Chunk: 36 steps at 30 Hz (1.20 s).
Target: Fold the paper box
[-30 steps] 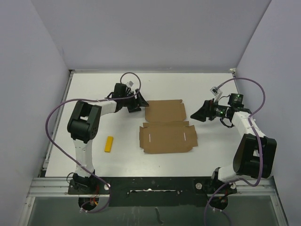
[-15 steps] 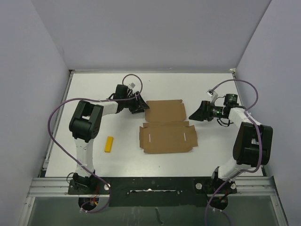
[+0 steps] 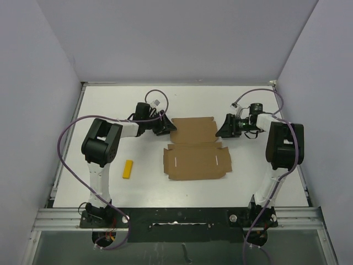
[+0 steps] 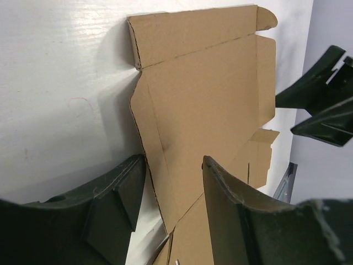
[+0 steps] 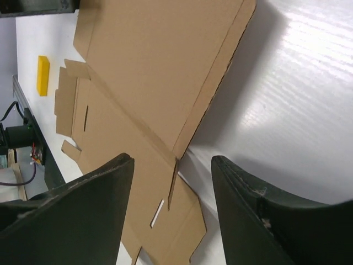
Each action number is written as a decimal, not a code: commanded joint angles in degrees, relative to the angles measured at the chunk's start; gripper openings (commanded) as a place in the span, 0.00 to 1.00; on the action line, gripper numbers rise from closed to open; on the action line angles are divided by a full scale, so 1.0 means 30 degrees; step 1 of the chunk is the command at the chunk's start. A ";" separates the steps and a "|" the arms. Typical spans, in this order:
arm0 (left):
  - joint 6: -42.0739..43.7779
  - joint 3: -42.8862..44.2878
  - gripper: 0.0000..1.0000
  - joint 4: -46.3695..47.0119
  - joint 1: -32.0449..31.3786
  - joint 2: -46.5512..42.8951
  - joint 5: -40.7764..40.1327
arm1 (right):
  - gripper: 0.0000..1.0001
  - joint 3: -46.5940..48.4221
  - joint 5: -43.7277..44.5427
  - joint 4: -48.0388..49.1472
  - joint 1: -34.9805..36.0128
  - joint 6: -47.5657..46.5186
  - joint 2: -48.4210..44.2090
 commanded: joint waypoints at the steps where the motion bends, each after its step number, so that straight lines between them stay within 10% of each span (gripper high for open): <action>1: 0.0300 -0.0782 0.45 -0.0082 -0.0062 -0.0140 0.0067 | 0.58 0.1627 0.0466 -0.0354 0.0470 0.0540 0.1028; 22: 0.1301 -0.3337 0.50 0.3426 -0.0053 -0.2875 0.1519 | 0.00 0.3023 -0.2419 0.0509 0.1050 0.0944 0.1824; 36: 0.5914 -0.8711 0.98 0.4459 0.1186 -1.3801 -0.1034 | 0.00 0.0563 -0.5278 0.2955 0.0950 0.0095 -0.3079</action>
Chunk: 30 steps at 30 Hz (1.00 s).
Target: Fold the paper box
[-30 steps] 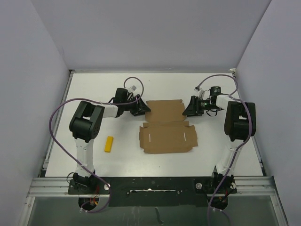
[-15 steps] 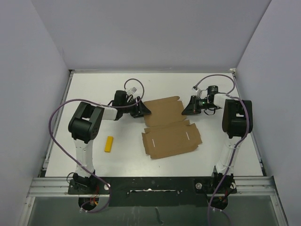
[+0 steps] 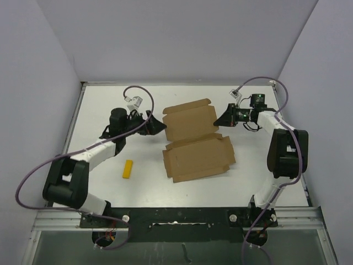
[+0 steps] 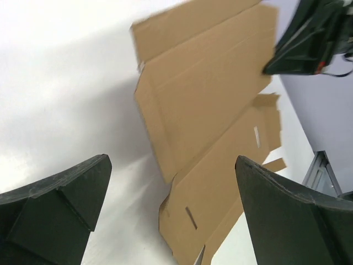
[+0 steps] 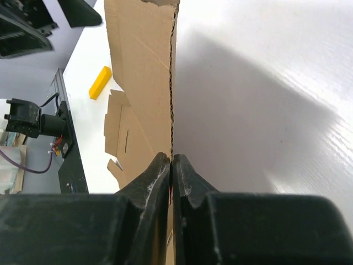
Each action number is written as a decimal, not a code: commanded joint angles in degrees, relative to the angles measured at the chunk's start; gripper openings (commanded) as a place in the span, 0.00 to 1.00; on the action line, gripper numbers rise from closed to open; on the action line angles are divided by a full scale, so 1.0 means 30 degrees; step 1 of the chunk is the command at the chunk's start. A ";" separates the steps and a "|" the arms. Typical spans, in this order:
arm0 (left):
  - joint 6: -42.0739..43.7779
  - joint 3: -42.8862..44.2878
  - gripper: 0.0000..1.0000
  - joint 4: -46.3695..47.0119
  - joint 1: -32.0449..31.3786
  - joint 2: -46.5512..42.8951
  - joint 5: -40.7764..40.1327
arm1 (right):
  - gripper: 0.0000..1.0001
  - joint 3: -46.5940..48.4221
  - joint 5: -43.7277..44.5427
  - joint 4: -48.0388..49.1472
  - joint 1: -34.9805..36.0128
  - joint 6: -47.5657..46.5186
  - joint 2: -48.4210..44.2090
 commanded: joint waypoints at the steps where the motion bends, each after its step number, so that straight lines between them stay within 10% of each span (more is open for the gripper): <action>1: 0.2642 -0.0468 0.98 0.1397 0.0252 -0.3814 -0.0178 | 0.00 -0.0422 -0.1768 0.0939 0.0035 -0.0995 -0.1668; 17: 1.1564 0.7693 0.98 -0.8671 0.1009 -0.2504 0.5795 | 0.00 -0.1246 -0.3246 0.0673 0.0247 -0.3412 -0.5097; 30: 1.0837 1.1169 0.91 -0.7353 0.0709 0.1611 1.0164 | 0.00 -0.1053 -0.3481 -0.0535 0.0717 -0.5175 -0.5508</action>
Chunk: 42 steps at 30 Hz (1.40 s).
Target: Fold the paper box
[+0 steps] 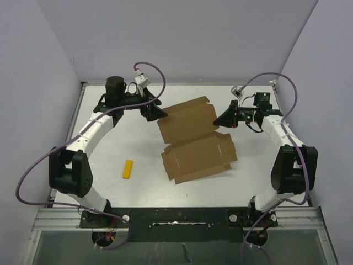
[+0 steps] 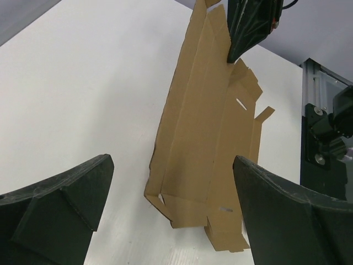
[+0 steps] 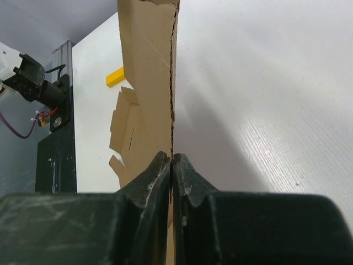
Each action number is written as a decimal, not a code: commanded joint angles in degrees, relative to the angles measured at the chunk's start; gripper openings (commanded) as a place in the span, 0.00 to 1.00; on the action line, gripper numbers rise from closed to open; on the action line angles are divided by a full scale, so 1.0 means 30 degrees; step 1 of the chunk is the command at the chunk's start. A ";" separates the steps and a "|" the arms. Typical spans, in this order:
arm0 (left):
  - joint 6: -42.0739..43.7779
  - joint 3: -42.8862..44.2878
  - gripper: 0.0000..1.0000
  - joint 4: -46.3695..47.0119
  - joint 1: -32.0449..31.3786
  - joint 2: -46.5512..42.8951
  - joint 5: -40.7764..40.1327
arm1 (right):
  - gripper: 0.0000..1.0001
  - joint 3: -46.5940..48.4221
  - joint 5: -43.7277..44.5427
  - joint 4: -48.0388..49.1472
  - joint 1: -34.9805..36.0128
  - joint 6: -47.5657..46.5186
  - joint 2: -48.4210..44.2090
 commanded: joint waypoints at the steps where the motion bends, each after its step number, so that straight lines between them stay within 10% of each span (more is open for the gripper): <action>1: 0.0006 0.1793 0.90 0.0781 -0.0538 0.1577 0.1581 | 0.00 0.0208 -0.0845 -0.0462 0.0304 -0.1152 -0.0965; 21: 0.3570 1.1327 0.74 -0.9345 -0.3092 0.7430 0.1655 | 0.00 0.0613 -0.0550 -0.1599 0.0613 -0.2167 -0.0727; 36: 0.0547 0.3072 0.79 -0.4030 -0.0298 0.2613 0.3005 | 0.00 0.0685 -0.0886 -0.1859 0.0651 -0.2369 -0.0754; 42: 0.0668 0.3380 0.64 -0.4623 -0.0180 0.2873 0.3538 | 0.00 0.0641 -0.0880 -0.1801 0.0638 -0.2296 -0.0819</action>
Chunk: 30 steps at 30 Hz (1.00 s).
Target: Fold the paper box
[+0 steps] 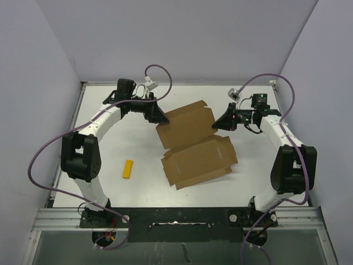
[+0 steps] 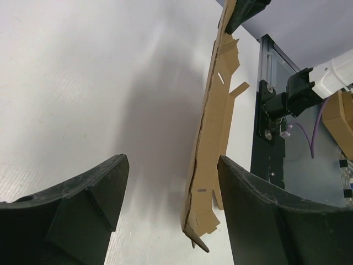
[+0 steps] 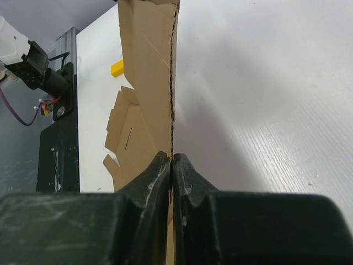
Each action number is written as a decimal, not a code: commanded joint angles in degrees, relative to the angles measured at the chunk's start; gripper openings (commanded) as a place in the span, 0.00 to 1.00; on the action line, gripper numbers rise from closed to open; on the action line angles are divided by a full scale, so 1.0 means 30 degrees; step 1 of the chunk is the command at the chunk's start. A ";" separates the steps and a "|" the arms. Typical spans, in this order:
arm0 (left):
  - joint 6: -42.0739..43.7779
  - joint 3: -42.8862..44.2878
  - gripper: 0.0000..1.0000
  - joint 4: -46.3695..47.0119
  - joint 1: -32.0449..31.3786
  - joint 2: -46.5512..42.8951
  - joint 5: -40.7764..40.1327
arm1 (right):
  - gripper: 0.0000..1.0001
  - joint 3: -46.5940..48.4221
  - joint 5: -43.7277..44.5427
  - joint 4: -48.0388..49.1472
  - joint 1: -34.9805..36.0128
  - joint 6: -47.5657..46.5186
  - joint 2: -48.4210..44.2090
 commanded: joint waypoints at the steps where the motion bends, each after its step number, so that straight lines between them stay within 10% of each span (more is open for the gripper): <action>1: -0.0124 0.0387 0.61 0.1335 0.0088 -0.1471 0.1235 | 0.00 0.0639 -0.0837 0.0199 0.0172 -0.0204 -0.0800; 24: 0.1420 -0.0050 0.40 -0.0243 -0.0453 -0.1293 0.1715 | 0.00 0.0595 -0.0917 0.0327 0.0180 0.0013 -0.0634; 30: 0.1905 -0.0045 0.09 -0.0653 -0.0586 -0.1473 0.1686 | 0.00 0.0584 -0.0917 0.0386 0.0164 0.0073 -0.0652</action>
